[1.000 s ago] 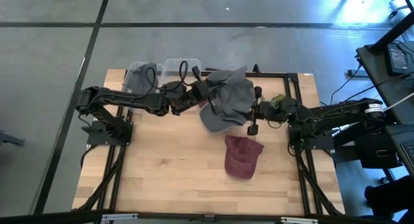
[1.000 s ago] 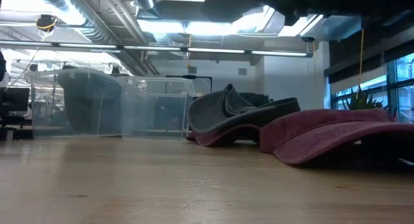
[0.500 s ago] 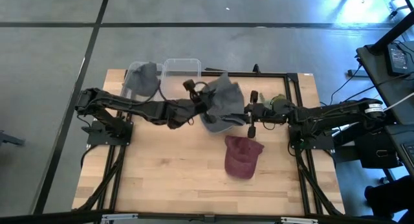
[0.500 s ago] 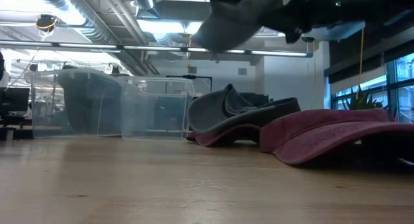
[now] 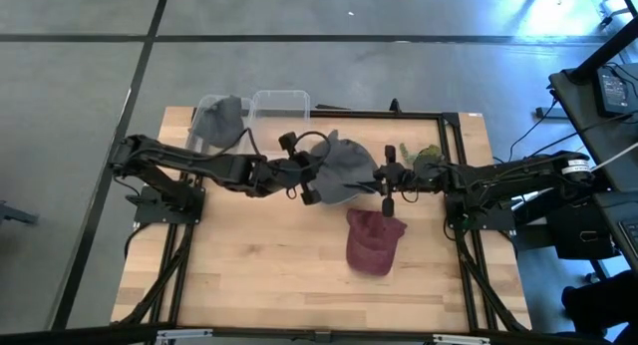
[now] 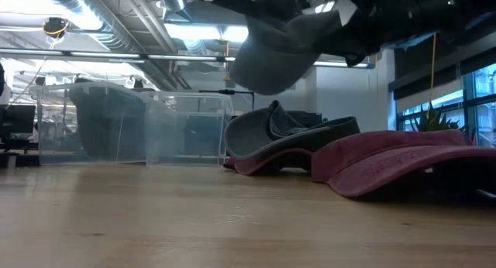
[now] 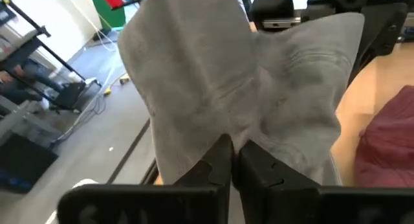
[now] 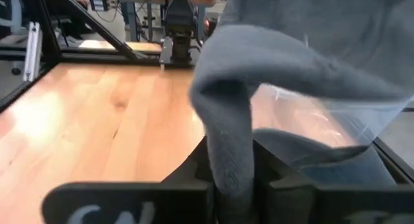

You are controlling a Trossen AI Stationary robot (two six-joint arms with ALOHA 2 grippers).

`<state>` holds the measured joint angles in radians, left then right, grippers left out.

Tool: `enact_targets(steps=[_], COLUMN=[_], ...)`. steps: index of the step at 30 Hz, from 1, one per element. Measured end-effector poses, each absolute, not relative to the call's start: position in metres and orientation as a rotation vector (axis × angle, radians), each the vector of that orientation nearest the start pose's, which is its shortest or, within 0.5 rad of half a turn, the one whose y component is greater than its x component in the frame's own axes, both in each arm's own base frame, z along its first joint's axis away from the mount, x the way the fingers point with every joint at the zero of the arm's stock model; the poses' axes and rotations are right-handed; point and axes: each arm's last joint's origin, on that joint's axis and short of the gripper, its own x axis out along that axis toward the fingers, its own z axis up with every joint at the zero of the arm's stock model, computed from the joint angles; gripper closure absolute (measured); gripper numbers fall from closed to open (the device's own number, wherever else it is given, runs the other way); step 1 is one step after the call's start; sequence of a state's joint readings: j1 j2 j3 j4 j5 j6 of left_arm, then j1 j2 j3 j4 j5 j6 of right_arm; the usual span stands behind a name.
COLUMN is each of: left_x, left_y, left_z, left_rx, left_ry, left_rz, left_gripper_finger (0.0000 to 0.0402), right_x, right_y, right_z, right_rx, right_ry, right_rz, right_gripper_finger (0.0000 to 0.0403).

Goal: Pick & Place hat
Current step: Put the bottom gray cap into the left transparent bin

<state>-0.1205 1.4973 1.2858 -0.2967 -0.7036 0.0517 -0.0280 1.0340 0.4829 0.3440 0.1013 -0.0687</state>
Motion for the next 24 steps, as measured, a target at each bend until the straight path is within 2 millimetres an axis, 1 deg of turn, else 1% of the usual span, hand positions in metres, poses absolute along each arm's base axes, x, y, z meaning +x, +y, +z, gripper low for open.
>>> enact_targets(steps=[5,8,11,13,17,20,24], left_x=[0.325,0.313,0.305,0.302,0.3,0.298,0.297], left_y=[-0.025,-0.028,-0.029,-0.028,-0.016,-0.007,0.003], left_z=[0.335,0.339,0.348,0.355,0.373,0.382,0.395], left_rx=[0.261,0.284,0.285,0.242,0.153,0.102,0.052], left_ry=[0.494,0.531,0.519,0.502,0.502,0.509,0.491], left_rz=[0.53,0.503,0.453,0.414,0.32,0.225,0.124], left_gripper_finger=[0.0336,0.0303,0.0281,0.0272,0.0263,0.0264,0.0268], right_x=[0.219,0.218,0.218,0.218,0.226,0.236,0.256], right_y=[-0.009,-0.009,-0.006,-0.001,0.008,0.018,0.034], right_z=[0.232,0.227,0.225,0.227,0.247,0.26,0.271], right_rx=[-0.078,-0.077,-0.083,-0.101,-0.154,-0.172,-0.221], right_ry=[0.228,0.274,0.298,0.29,0.319,0.429,0.611], right_rz=[-0.125,-0.117,-0.026,0.036,0.092,0.153,0.243], right_gripper_finger=[0.0375,0.0375,0.0375,0.0375,0.0375,0.0375,0.0375])
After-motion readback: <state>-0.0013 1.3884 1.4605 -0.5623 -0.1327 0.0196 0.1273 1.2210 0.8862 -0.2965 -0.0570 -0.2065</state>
